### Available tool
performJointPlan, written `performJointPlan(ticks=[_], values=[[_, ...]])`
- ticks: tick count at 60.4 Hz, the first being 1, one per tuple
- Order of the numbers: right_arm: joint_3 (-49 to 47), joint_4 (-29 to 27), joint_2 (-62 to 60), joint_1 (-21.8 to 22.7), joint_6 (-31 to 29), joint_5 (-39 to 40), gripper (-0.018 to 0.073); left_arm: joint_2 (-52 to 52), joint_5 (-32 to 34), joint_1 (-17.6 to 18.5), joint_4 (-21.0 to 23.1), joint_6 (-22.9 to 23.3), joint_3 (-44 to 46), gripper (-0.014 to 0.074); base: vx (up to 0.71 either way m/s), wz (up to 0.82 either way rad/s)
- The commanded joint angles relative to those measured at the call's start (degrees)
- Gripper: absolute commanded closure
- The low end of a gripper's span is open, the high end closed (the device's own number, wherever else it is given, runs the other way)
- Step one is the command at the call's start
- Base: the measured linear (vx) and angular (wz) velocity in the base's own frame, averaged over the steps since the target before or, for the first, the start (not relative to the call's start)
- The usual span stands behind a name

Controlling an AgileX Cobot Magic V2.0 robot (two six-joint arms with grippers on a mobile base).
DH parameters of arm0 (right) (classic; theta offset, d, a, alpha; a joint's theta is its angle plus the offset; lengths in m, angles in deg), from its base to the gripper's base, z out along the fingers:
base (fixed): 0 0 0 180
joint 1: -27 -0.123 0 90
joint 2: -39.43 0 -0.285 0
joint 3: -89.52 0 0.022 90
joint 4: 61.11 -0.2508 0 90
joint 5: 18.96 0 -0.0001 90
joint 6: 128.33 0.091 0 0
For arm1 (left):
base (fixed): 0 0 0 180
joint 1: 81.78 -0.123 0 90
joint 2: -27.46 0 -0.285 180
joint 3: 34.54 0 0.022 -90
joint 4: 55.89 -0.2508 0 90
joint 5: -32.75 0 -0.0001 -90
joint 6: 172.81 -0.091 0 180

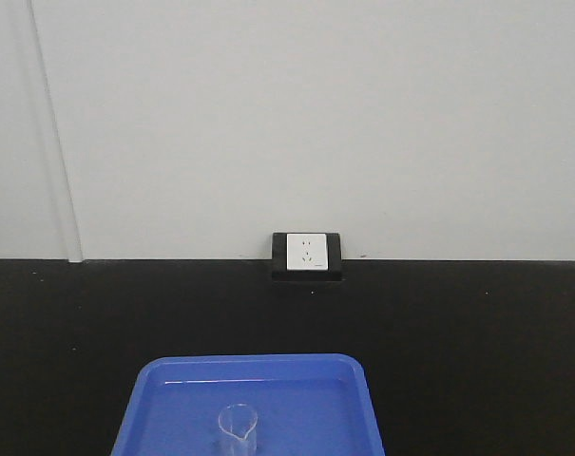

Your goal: Move beaker to silver tray on left bench

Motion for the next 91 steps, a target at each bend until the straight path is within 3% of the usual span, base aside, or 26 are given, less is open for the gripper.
performJointPlan(ticks=[1, 8, 16, 25, 36, 46, 71, 81, 91], values=[[0.35, 0.33, -0.64, 0.20, -0.43, 4.79, 0.0570, -0.43, 4.30, 0.33, 0.16, 0.10, -1.14, 0.0595, 0.00, 0.00], [0.35, 0.33, -0.64, 0.20, -0.43, 5.04, 0.0570, -0.43, 4.30, 0.33, 0.16, 0.10, -1.14, 0.0595, 0.00, 0.00], [-0.84, -2.39, -0.64, 0.20, 1.50, 11.39, 0.0570, -0.43, 4.30, 0.33, 0.16, 0.10, -1.14, 0.0595, 0.00, 0.00], [-8.73, -1.93, 1.27, 0.20, -0.55, 13.73, 0.0570, -0.43, 4.30, 0.33, 0.16, 0.10, -1.14, 0.0595, 0.00, 0.00], [-25.20, -0.63, 15.68, 0.20, -7.04, 14.41, 0.0570, -0.43, 4.30, 0.33, 0.16, 0.10, -1.14, 0.0595, 0.00, 0.00], [-36.00, -0.70, 30.27, 0.20, -7.05, 17.85, 0.0570, -0.43, 4.30, 0.33, 0.16, 0.10, -1.14, 0.0595, 0.00, 0.00], [-39.02, -0.88, 49.65, 0.20, -5.09, 19.13, 0.0558, -0.43, 4.30, 0.33, 0.16, 0.10, -1.14, 0.0595, 0.00, 0.00], [-39.02, -0.88, 52.80, 0.20, -4.36, 19.49, 0.0484, -0.43, 4.30, 0.33, 0.16, 0.10, -1.14, 0.0595, 0.00, 0.00], [-39.02, -0.88, 53.75, 0.20, -2.03, 19.41, 0.0288, -0.43, 4.30, 0.33, 0.16, 0.10, -1.14, 0.0595, 0.00, 0.00]])
